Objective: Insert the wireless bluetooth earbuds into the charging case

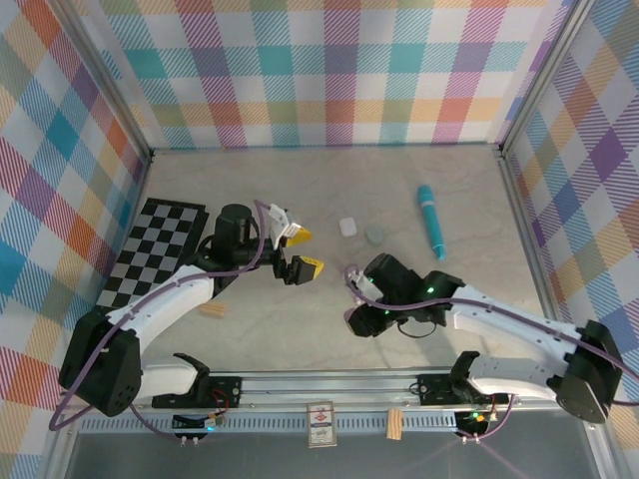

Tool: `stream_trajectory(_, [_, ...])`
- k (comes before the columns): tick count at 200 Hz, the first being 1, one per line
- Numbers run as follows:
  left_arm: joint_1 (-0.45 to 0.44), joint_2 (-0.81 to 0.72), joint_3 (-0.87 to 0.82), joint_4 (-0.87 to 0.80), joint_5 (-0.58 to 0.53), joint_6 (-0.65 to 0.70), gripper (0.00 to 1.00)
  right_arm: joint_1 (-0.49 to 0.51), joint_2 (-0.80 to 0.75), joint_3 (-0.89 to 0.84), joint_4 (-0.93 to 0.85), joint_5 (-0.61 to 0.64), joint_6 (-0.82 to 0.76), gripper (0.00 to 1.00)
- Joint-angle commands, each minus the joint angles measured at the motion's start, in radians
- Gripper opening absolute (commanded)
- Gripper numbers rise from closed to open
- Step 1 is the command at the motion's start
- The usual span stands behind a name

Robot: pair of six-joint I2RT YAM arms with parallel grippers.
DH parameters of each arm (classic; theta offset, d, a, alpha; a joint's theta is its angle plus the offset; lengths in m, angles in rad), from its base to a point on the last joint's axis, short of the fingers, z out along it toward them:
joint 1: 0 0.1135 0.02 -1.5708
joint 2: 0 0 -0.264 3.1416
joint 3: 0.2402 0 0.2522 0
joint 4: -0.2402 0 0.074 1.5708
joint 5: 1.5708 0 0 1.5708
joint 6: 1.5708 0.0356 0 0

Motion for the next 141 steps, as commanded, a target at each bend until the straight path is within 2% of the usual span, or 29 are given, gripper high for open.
stream_trajectory(1, [-0.024,-0.020,0.096,-0.210,0.208,0.078,1.00,-0.046,-0.016,0.098,-0.052,-0.121,-0.255,0.09])
stream_trajectory(17, [-0.041,-0.035,0.143,-0.378,0.275,0.183,1.00,-0.088,0.007,0.153,-0.067,-0.188,-0.326,0.09])
stream_trajectory(46, [-0.047,-0.029,0.216,-0.652,0.356,0.364,0.89,-0.135,0.086,0.246,-0.047,-0.282,-0.435,0.09])
stream_trajectory(108, [-0.055,0.029,0.272,-0.821,0.385,0.541,0.73,-0.158,0.259,0.407,-0.030,-0.410,-0.540,0.09])
stream_trajectory(141, [-0.055,0.048,0.294,-0.880,0.383,0.589,0.64,-0.167,0.288,0.430,-0.031,-0.450,-0.554,0.08])
